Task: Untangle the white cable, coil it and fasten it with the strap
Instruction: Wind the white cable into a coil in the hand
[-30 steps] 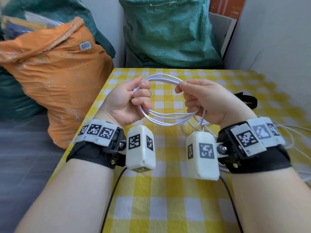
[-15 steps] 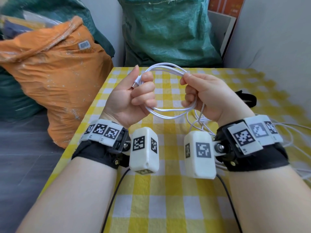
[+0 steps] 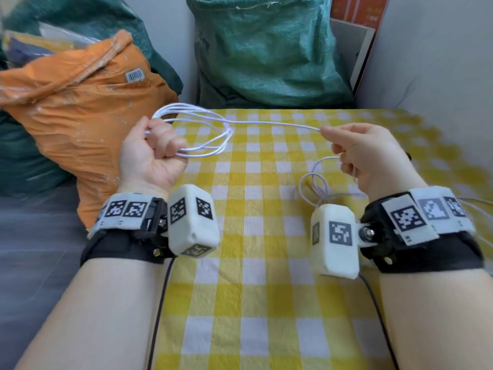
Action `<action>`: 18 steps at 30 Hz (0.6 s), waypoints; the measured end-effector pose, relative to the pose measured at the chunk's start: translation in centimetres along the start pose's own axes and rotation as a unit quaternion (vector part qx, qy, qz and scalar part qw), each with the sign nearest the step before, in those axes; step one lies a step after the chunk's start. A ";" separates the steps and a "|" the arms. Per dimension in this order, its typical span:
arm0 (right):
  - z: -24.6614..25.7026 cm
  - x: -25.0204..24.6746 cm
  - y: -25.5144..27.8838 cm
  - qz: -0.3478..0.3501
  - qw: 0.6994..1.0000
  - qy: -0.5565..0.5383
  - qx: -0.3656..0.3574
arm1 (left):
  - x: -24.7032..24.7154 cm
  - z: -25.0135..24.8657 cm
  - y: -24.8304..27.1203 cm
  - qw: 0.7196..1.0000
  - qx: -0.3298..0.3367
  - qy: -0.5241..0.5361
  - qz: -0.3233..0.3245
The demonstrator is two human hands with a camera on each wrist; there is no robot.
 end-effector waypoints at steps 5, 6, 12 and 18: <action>0.0 0.0 -0.1 -0.062 0.997 0.033 -0.010 | 0.0 -1.3 0.7 0.991 0.107 -0.053 -0.059; 0.1 0.1 -0.1 -0.060 0.997 0.044 -0.017 | 0.2 -1.1 0.7 0.991 0.100 -0.074 -0.055; 1.5 2.2 1.1 0.058 0.990 0.093 -0.094 | 2.5 2.3 1.1 0.929 0.015 -0.369 -0.008; 2.6 5.1 3.5 0.267 0.951 0.083 -0.132 | 3.7 6.2 2.3 0.843 -0.070 -0.531 0.048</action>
Point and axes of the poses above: each hand's wrist, its own y-axis away from the middle knuckle, its own x-axis out of the palm, z = x × y, the point moved 3 cm from there along -y, towards the middle knuckle, and after that the axes turned 1 degree about y, right-handed, at the moved point
